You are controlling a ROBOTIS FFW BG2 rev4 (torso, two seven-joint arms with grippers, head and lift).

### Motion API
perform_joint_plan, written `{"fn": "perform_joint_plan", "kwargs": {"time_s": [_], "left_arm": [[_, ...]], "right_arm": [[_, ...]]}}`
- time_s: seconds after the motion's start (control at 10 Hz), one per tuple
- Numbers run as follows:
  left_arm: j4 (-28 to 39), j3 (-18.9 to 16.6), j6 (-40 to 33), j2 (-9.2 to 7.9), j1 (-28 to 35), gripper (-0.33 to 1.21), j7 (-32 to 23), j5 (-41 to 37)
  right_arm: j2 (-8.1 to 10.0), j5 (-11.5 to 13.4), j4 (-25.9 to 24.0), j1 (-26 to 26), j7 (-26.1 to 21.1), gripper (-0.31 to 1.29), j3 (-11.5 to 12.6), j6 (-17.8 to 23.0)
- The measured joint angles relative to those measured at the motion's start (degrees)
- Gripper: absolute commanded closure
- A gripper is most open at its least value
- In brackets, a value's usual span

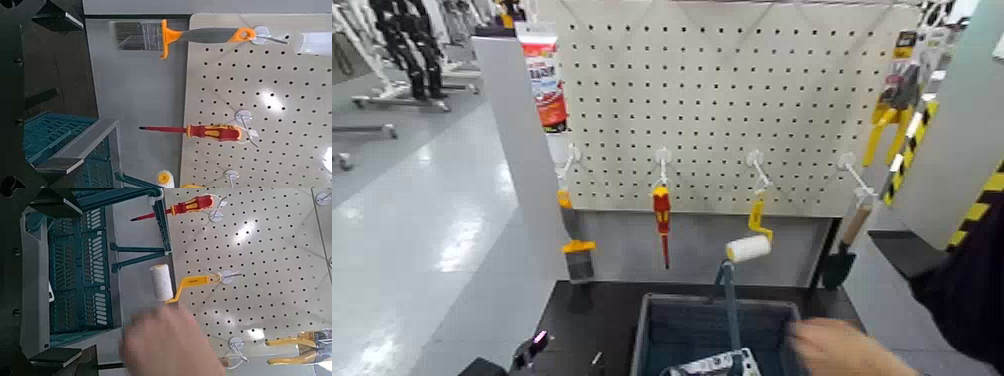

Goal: Put the blue scissors into the crate.

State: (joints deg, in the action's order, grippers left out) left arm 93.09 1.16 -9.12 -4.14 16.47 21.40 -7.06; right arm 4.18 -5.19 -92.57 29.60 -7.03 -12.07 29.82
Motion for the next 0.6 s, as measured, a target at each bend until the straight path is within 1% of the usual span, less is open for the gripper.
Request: {"fn": "perform_joint_plan", "kwargs": {"time_s": [0.4,0.6], "left_arm": [[-1.1,0.5,-12.2,-0.32,3.4,0.11,-8.1,1.1],[-3.1,1.7,-18.9,-0.58,4.1,0.11,-12.3,1.5]], "right_arm": [[-0.13,0.0,0.3,0.0,0.0,0.07,0.1,0.6],[-0.11,0.0,0.3,0.0,0.0,0.07,0.0,0.6]]}}
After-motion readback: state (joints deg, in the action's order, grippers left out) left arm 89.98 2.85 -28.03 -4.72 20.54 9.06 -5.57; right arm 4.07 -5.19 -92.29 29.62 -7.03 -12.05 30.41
